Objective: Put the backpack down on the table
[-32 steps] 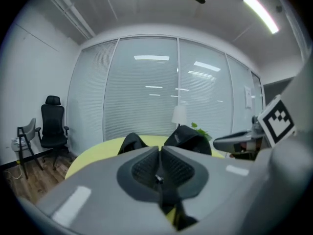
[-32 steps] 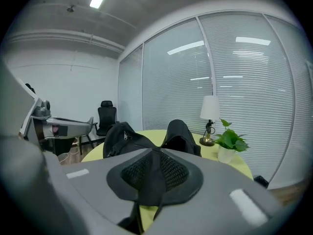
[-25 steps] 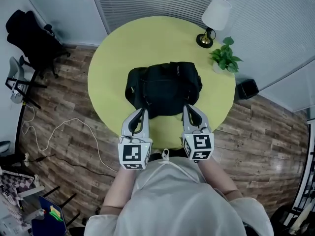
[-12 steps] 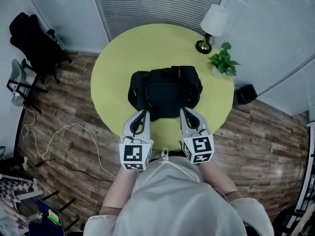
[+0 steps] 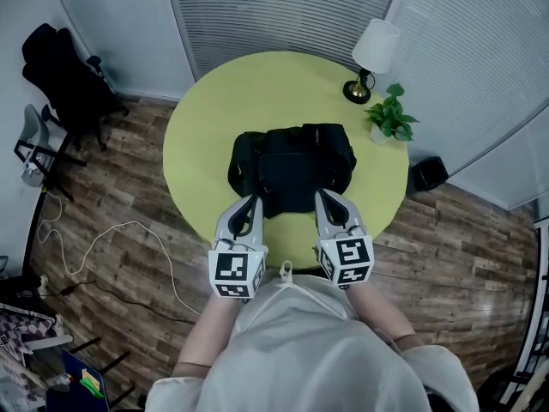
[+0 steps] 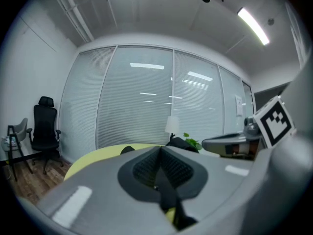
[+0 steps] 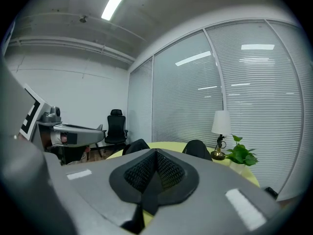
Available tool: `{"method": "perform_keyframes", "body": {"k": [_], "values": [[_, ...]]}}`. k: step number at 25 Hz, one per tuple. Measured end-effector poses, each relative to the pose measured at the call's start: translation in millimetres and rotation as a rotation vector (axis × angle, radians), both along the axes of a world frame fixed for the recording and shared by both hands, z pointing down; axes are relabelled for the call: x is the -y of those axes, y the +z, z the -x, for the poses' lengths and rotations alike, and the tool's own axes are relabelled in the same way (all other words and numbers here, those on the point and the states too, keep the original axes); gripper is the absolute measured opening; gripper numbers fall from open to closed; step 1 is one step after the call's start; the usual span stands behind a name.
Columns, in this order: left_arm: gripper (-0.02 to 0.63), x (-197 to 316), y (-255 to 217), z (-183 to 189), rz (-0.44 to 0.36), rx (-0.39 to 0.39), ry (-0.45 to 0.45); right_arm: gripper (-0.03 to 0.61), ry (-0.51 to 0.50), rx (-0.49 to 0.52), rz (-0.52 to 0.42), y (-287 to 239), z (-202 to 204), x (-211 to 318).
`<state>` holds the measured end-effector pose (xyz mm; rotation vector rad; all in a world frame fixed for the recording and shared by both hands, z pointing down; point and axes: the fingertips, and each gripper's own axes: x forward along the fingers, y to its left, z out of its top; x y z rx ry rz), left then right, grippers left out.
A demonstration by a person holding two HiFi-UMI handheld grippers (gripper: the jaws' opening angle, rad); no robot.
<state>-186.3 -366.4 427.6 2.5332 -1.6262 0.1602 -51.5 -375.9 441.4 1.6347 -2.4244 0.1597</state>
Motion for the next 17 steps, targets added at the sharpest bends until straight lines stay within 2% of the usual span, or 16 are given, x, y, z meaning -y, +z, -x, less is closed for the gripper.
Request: {"method": "perform_keyframes", "body": {"k": [5,12,17], "values": [[0.006,2,4,5,0.029,-0.033,0.004,-0.002,0.018,-0.019,0.023,8,1,7],[0.006,9,-4,16,-0.013,-0.057,-0.034,-0.002,0.015,0.003,0.023,6,3,15],[0.006,17,0,16,0.004,-0.067,-0.041,-0.002,0.022,-0.003,0.012,5,-3,20]]}}
